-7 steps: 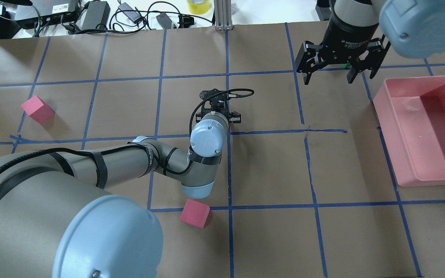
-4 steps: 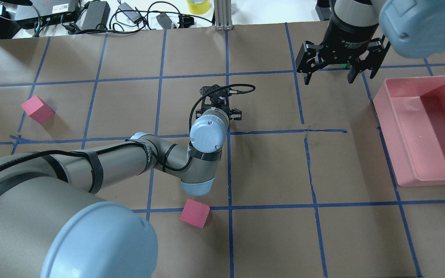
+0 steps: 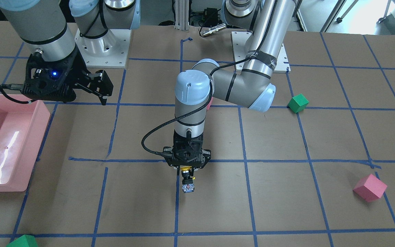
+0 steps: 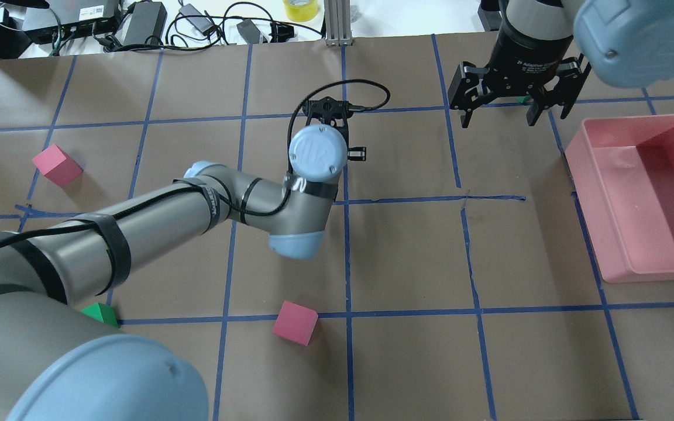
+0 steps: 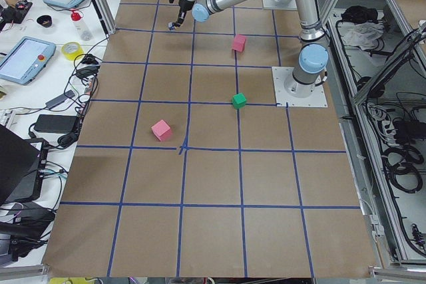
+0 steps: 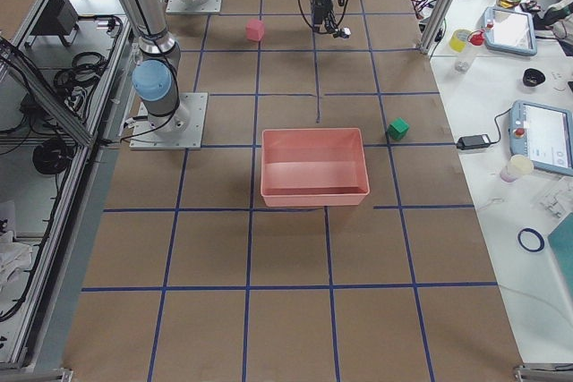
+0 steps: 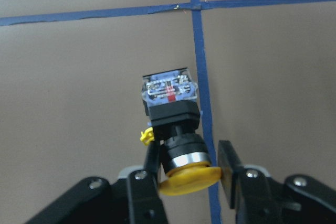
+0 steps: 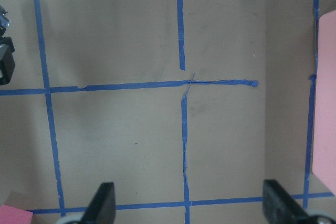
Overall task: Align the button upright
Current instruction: 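Lift the button with the left gripper and rotate it cap-down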
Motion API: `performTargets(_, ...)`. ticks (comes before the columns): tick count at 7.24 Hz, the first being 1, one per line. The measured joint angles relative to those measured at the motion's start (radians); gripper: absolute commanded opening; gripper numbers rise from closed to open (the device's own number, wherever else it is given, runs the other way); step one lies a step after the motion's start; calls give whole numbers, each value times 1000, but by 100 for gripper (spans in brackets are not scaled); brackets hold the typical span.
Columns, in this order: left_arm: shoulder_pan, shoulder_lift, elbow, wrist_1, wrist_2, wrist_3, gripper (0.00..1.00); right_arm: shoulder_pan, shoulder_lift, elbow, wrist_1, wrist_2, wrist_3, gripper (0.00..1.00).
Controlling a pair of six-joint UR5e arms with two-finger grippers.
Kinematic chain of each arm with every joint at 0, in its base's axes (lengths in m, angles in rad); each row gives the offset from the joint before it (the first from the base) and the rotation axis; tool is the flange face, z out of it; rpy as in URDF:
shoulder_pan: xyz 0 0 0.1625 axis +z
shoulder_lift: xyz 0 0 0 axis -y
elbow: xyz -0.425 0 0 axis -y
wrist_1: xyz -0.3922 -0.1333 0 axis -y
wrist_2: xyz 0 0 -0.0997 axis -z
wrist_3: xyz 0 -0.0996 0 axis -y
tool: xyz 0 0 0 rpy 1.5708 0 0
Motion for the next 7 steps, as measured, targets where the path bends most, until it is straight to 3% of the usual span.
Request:
performTargets(2,52,28,68,-299,-188,-79,23,0,0,0,0,-2,1,100)
performTargets(7,94,-46,141,-525,-411,-505,24,1,0,0,-1,-5,2,100)
